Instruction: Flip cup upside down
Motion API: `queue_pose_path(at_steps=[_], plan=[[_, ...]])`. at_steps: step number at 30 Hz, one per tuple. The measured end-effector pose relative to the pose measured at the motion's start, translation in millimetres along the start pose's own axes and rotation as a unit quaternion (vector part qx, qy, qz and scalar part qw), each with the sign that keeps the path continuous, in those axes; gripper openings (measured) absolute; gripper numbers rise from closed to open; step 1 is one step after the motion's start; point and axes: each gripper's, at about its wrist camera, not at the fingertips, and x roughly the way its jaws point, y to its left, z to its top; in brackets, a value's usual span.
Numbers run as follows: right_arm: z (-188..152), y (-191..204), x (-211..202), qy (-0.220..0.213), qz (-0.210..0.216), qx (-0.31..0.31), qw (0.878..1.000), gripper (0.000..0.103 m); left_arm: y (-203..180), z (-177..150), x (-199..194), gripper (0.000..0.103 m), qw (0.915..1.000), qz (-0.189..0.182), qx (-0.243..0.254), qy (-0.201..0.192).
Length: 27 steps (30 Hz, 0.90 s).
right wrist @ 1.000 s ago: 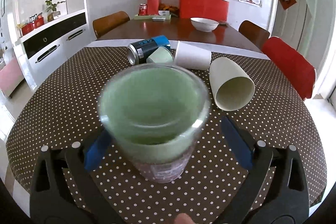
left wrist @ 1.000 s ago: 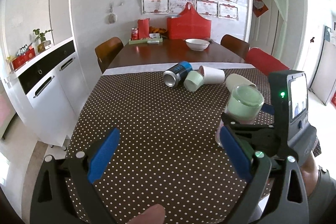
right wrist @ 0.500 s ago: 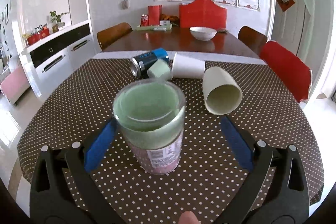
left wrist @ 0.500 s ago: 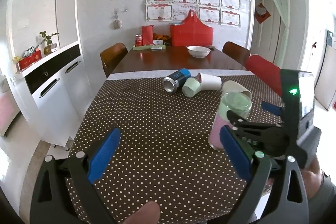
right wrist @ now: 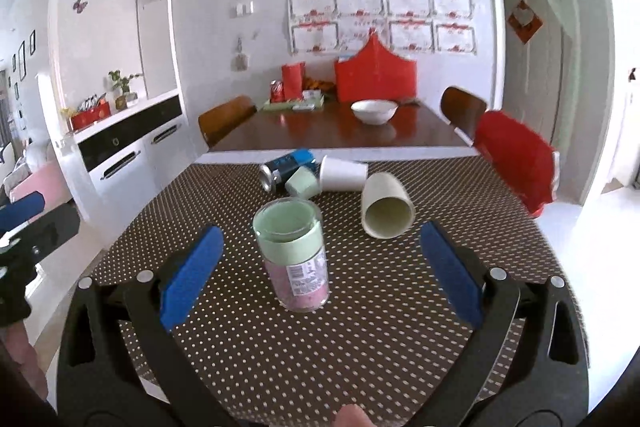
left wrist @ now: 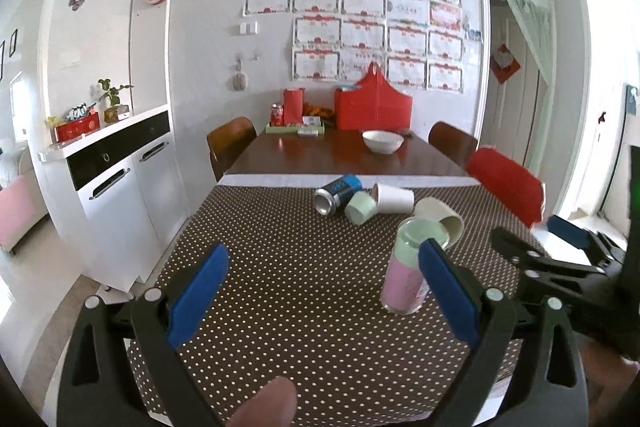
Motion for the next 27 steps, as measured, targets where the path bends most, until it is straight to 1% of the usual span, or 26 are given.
queue_pose_path(at_steps=[2,5,8,11,15,18,22,27], plan=[[1.1,-2.6,-20.4,-0.013,-0.002,0.007,1.0,0.097,-3.1,-0.2,-12.1,0.094,0.9999,0.003,0.004,-0.012],[-1.1,-1.2,-46.6,-0.027,-0.008,0.002,1.0,0.097,-10.5,-2.9,-34.1,0.094,0.9995,0.007,0.011,-0.03],[-6.8,-0.2,-66.9,-0.037,-0.022,-0.002,0.999,0.097,-16.1,-6.9,-53.8,0.094,0.9988,0.01,0.012,-0.046],[-11.5,-0.1,-83.8,-0.045,-0.021,0.007,0.999,0.097,-20.8,-10.5,-70.9,0.095,0.9982,0.013,0.013,-0.058],[-15.2,5.9,-98.9,-0.062,-0.038,0.0,0.997,0.097,-22.6,-17.0,-89.0,0.095,0.9974,0.012,0.018,-0.068],[-18.0,10.7,-107.1,-0.068,-0.032,0.002,0.997,0.097,-20.0,-21.3,-95.1,0.095,0.9969,0.02,0.022,-0.072],[-21.7,18.8,-113.7,-0.074,-0.038,-0.007,0.996,0.097,-14.6,-24.8,-96.6,0.095,0.9966,0.033,0.019,-0.073],[-22.0,25.9,-117.2,-0.078,-0.028,-0.008,0.997,0.097,-10.0,-29.7,-99.6,0.095,0.9962,0.043,0.017,-0.073]])
